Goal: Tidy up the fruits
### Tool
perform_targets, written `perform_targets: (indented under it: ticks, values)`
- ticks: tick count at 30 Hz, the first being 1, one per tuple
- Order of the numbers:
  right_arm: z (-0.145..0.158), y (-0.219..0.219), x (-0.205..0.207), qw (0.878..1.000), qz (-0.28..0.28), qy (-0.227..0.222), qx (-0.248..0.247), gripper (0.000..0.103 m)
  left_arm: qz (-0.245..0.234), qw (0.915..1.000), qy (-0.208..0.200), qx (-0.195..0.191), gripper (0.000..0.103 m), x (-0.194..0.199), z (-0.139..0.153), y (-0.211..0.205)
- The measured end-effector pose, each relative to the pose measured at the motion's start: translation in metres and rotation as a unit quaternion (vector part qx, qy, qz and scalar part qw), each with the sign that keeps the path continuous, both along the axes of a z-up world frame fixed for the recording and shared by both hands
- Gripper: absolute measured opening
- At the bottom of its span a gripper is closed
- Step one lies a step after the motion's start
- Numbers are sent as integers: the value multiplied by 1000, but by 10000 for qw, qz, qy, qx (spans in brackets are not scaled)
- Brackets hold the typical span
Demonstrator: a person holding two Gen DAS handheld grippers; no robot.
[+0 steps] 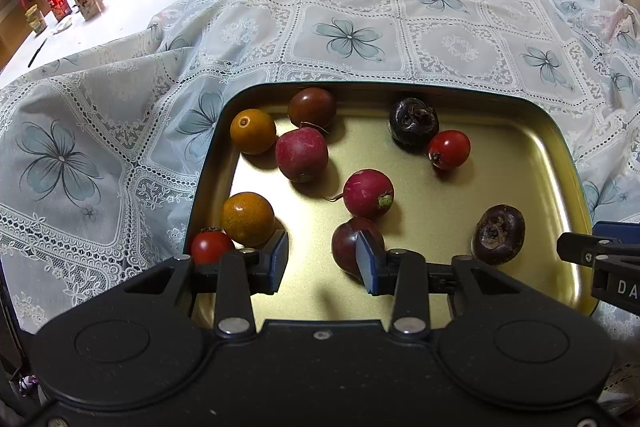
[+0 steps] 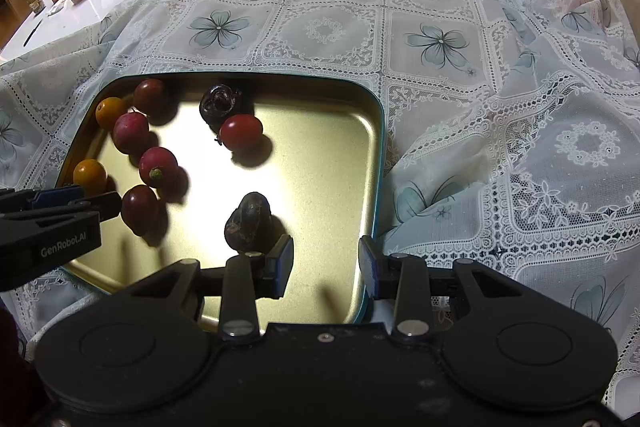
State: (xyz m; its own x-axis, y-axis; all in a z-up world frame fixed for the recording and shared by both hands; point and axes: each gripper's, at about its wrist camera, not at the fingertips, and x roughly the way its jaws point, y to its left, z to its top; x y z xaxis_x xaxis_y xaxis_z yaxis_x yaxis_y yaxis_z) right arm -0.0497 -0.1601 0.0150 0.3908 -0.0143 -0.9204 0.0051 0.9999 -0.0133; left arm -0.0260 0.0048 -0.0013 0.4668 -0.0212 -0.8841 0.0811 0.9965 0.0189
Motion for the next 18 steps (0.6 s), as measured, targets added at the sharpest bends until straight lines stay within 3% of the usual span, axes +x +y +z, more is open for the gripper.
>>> perform_targets:
  ticks: [18]
  values:
    - [-5, 0, 0, 9999, 12, 103, 29, 37, -42, 10000, -10, 16, 47, -2, 0, -2]
